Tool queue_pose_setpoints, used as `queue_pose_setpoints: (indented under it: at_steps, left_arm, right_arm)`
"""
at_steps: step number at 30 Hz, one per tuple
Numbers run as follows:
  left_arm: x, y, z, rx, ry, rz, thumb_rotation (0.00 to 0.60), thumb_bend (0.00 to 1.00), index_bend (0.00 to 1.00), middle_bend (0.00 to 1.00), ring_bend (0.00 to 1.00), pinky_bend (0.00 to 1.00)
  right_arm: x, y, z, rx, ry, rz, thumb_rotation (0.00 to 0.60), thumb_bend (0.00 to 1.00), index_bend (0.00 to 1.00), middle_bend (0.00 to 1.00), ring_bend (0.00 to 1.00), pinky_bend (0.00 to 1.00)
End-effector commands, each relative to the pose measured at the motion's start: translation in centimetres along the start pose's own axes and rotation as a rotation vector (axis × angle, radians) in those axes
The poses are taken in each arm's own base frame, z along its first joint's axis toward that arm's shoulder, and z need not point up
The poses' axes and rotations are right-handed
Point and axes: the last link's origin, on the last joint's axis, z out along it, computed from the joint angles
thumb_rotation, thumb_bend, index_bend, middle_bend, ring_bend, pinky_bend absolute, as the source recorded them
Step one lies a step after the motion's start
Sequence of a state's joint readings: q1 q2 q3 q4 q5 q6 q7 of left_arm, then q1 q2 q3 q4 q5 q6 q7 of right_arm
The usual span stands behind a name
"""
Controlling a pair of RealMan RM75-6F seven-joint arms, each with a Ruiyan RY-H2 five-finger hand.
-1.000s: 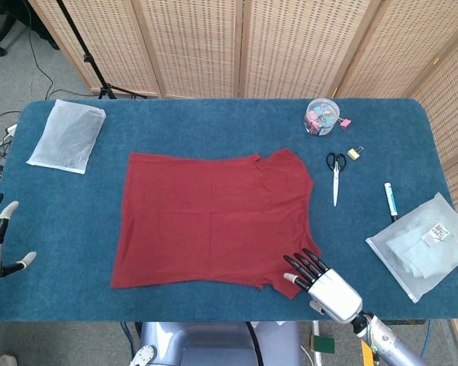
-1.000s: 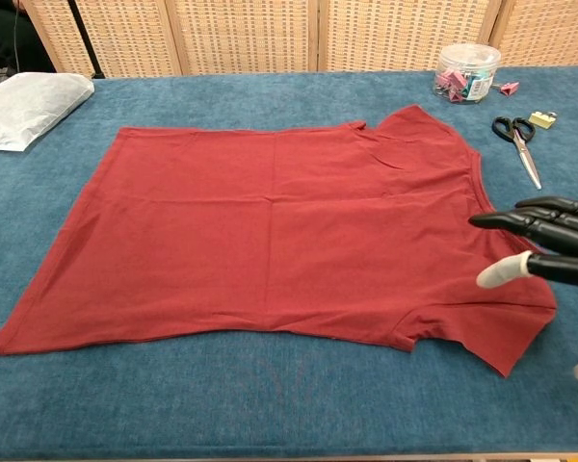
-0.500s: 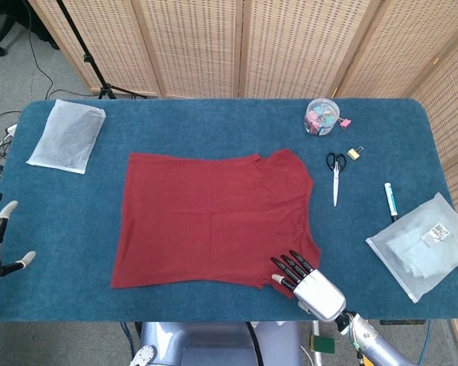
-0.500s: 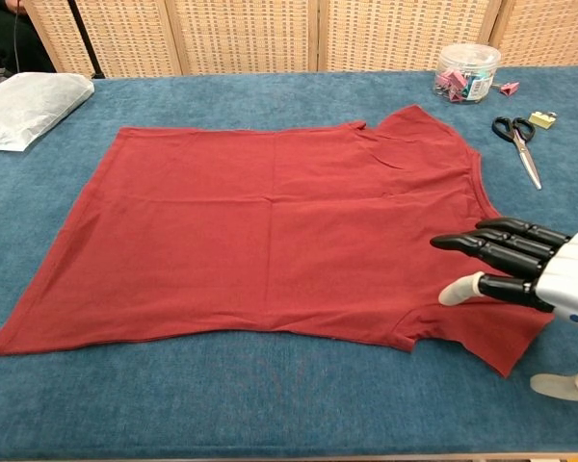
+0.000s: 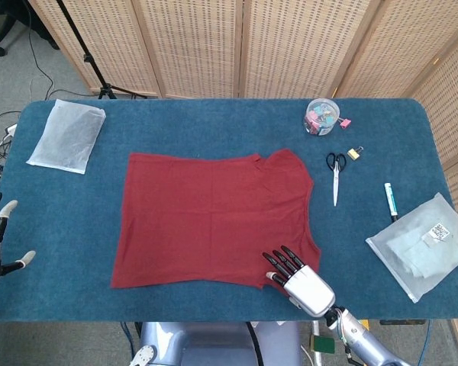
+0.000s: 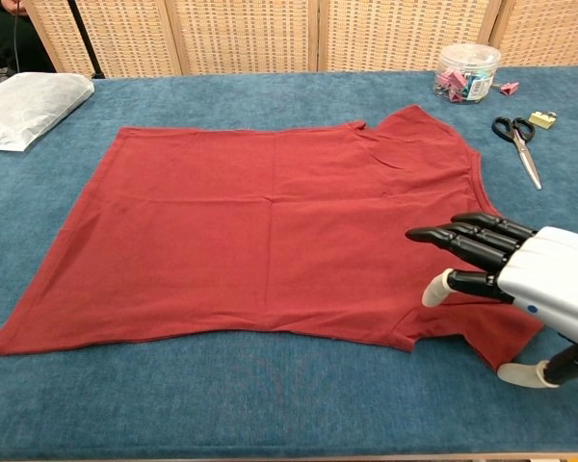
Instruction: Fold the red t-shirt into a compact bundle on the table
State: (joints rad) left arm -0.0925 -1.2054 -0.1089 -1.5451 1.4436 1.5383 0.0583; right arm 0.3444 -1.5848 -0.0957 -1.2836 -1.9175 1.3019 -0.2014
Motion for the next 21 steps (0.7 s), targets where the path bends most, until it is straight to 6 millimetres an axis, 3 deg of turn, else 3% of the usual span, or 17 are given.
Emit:
queue_pose_setpoints:
  at_steps: [1, 11, 21]
  left_arm:
    - [0.0, 0.0, 0.0, 0.001, 0.000, -0.001, 0.600, 0.00, 0.00, 0.00, 0.00, 0.00]
    - [-0.1, 0.0, 0.1, 0.003, -0.003, 0.002, 0.600, 0.00, 0.00, 0.00, 0.00, 0.00]
    - [-0.4, 0.2, 0.0, -0.002, -0.010, 0.009, 0.600, 0.00, 0.00, 0.00, 0.00, 0.00]
  right_arm:
    - [-0.1, 0.0, 0.3, -0.006, 0.008, -0.006, 0.600, 0.09, 0.35, 0.00, 0.00, 0.00]
    - [0.1, 0.7, 1.1, -0.040, 0.042, -0.019, 0.600, 0.33, 0.37, 0.00, 0.00, 0.00]
    - [-0.2, 1.6, 0.7, -0.034, 0.015, -0.036, 0.600, 0.53, 0.51, 0.00, 0.00, 0.00]
